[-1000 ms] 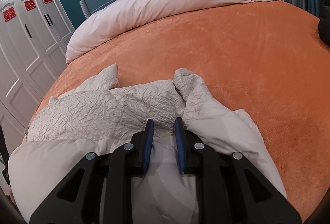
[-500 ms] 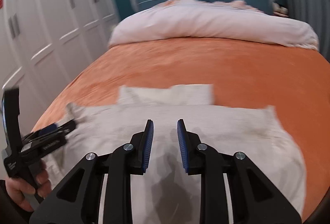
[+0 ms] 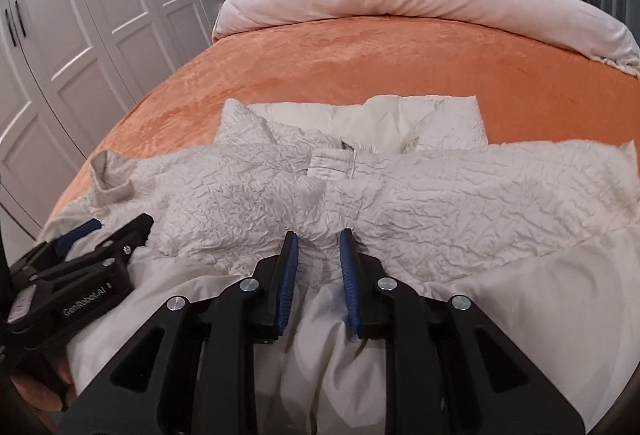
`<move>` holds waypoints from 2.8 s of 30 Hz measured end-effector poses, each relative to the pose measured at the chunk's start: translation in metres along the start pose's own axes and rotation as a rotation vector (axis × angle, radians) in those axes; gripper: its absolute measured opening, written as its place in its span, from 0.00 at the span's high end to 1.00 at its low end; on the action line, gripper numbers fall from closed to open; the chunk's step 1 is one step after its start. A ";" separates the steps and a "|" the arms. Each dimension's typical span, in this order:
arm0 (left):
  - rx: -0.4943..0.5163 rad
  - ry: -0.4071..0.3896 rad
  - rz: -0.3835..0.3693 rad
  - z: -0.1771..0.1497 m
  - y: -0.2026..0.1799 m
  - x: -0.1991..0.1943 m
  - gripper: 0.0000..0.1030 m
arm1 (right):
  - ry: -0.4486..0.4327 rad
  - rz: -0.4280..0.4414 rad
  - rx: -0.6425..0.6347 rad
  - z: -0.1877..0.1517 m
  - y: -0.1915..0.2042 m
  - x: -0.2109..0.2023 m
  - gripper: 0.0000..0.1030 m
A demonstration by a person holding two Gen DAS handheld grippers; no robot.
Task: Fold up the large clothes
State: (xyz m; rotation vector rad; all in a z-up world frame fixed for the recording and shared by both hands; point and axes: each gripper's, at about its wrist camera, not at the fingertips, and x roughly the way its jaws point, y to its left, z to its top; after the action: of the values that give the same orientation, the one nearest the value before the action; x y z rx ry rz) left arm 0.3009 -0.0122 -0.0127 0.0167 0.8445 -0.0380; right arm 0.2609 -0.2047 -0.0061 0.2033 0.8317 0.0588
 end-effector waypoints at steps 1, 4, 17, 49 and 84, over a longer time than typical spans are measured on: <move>-0.001 -0.004 0.000 -0.001 0.000 0.002 0.16 | -0.002 -0.005 -0.004 0.000 0.001 0.002 0.81; 0.002 -0.017 0.002 -0.005 -0.002 0.005 0.16 | -0.013 -0.009 -0.004 -0.003 0.002 0.006 0.81; -0.172 -0.110 -0.033 0.046 0.082 -0.025 0.15 | -0.024 0.029 0.094 0.063 -0.033 -0.029 0.73; -0.215 0.001 0.011 0.022 0.100 0.025 0.12 | 0.055 -0.002 0.423 0.077 -0.118 0.022 0.73; 0.102 0.010 -0.089 0.010 -0.031 0.027 0.10 | 0.086 -0.156 0.226 0.023 -0.123 -0.009 0.89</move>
State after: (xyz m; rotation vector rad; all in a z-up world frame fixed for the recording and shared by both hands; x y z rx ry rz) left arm 0.3246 -0.0439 -0.0261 0.0755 0.8520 -0.1646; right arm 0.2682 -0.3299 -0.0091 0.3495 0.9379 -0.1751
